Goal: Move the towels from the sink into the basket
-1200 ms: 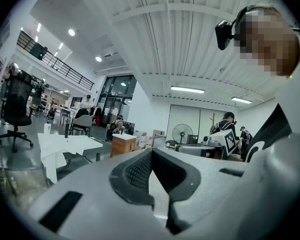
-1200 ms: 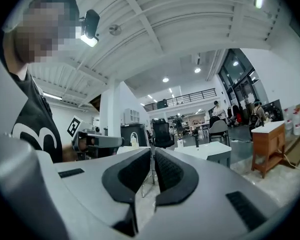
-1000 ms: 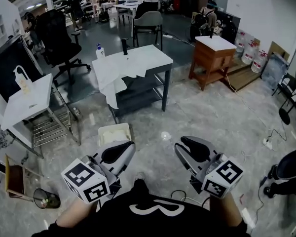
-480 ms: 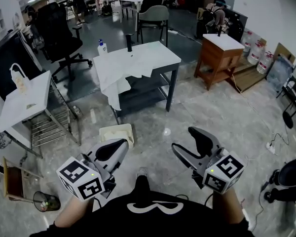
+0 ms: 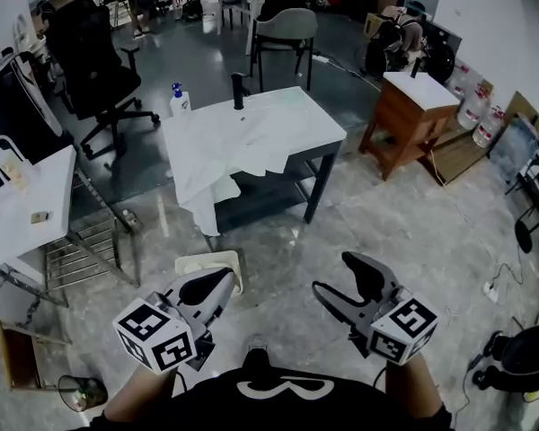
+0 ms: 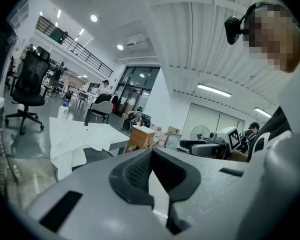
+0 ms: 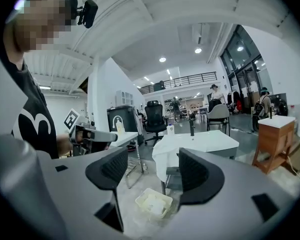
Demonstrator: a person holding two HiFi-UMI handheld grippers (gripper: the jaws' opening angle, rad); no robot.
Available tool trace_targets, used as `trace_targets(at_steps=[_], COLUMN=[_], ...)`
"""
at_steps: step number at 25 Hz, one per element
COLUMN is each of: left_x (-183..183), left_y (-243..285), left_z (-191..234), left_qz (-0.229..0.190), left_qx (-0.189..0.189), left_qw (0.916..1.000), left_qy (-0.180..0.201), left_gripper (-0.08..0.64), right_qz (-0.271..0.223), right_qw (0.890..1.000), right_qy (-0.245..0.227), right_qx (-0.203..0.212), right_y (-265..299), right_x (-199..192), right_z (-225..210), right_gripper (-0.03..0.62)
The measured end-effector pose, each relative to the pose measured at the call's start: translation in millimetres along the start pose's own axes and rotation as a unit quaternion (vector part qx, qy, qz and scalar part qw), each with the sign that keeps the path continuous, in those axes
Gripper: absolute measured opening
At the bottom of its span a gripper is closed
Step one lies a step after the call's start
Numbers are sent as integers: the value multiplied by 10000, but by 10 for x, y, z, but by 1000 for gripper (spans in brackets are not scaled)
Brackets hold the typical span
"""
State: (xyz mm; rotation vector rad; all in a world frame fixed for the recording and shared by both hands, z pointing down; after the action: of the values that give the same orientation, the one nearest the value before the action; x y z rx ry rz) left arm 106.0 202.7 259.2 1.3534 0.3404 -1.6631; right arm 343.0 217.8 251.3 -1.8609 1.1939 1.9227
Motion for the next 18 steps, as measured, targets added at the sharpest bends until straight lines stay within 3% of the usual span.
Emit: trace_targets(at_steps=[9,18], left_x=[287,402], left_y=[602,919], left_z=[1093,1518], left_qz=[157,334], left_qx=[94,160], left_qw=[9997,9992], left_qy=[-187,-172], left_gripper=[6,6], right_qz=[425,413], right_qw=[9989,9987], right_qy=[46,307], right_qx=[175,67], right_y=[1161,1557], right_x=[241,248], right_z=[-672,-1088], right_gripper=[298,298])
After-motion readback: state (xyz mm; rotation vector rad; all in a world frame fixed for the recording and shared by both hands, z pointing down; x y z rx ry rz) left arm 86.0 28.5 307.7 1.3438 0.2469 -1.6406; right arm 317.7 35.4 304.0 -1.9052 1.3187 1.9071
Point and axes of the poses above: the fingertips, and each gripper's own axes: y forward along the fingers, z to its left, x out of its top, the point moved 6 cm from there along -y, backward along the fingers, and after that the axes turned 10 degrees about z, right-handed, at the moved point
